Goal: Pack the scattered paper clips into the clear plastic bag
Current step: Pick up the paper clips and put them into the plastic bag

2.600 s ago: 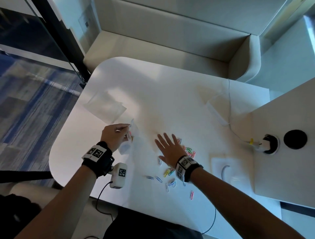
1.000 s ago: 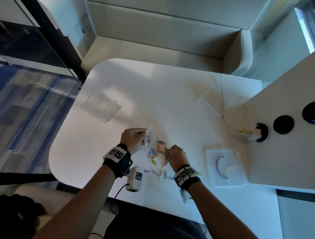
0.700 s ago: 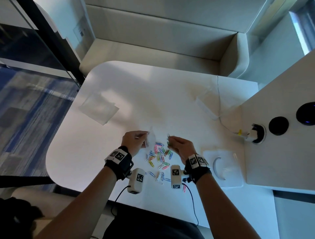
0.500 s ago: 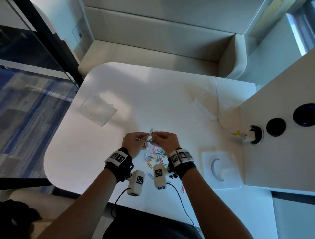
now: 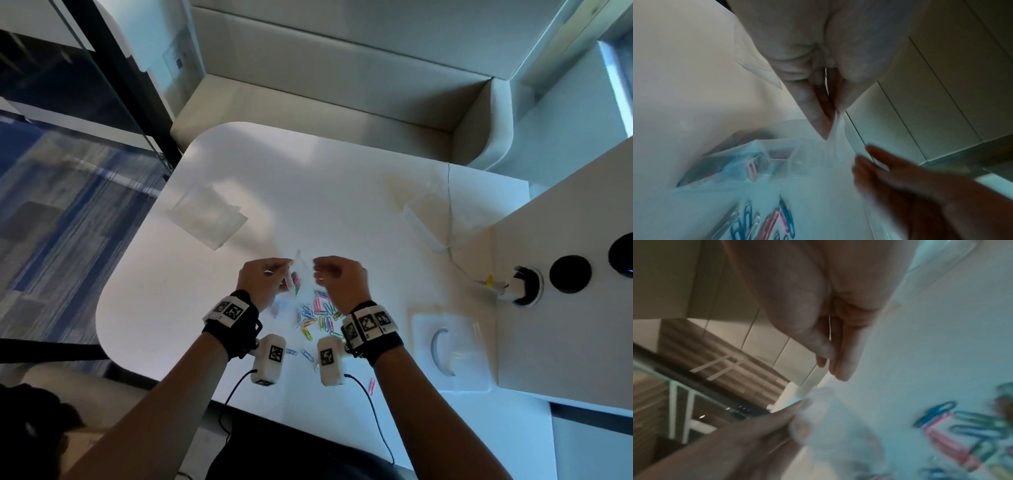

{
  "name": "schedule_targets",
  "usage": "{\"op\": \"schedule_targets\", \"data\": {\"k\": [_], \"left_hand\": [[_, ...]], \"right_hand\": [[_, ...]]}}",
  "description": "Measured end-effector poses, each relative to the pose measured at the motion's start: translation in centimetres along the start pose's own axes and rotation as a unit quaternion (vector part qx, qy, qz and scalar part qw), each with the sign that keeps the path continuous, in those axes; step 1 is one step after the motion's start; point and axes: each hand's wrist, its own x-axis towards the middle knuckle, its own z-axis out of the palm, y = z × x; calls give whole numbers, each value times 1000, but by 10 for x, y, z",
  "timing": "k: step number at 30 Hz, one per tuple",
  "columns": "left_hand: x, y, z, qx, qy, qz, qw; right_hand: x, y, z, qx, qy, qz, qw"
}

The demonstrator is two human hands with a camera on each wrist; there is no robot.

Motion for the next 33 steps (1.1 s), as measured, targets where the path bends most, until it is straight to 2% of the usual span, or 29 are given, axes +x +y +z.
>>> {"op": "schedule_targets", "data": {"k": [1,2,4,6,7,9,11,15,16,18,21,25,30,33], "left_hand": [[0,2,-2,-8,1,2,1000],[2,2,-5,-8,5,5,1000],[4,2,-11,-6,11,14,1000],[6,1,-16,-21,12,12,1000],[7,0,-18,-26,14,10,1000],[6,0,-22,-32,17,9,999],[6,0,-25,-39,18,8,999],[7,1,-26,-39,15,8,999],[7,1,-26,-42,16,8,999],[7,0,-26,-48,16,9,999],[5,0,-26,-48,19,11,999],[6,-3,-23,-39,18,12,999],[5,-4,-20,-36,16,7,999],[4,-3,-18,-32,19,2,999]], "right_hand": [[3,11,-5,-17,23,0,1000],[6,25,-9,-87,21,-5,996],[3,58,-8,-265,-68,28,961],[-8,89,5,-342,-154,65,925],[-12,99,13,-349,-167,51,921],[-19,106,31,-341,-172,-25,924],[-24,104,49,-350,-197,-86,912],[-36,107,66,-473,-254,-182,824],[-39,110,64,-497,-257,-207,802],[-43,121,54,-523,-237,-252,779],[-44,126,35,-557,-202,-242,768],[-40,129,22,-567,-189,-202,776],[-36,122,8,-514,-154,-227,812],[-27,114,1,-527,-156,-211,809]]}}
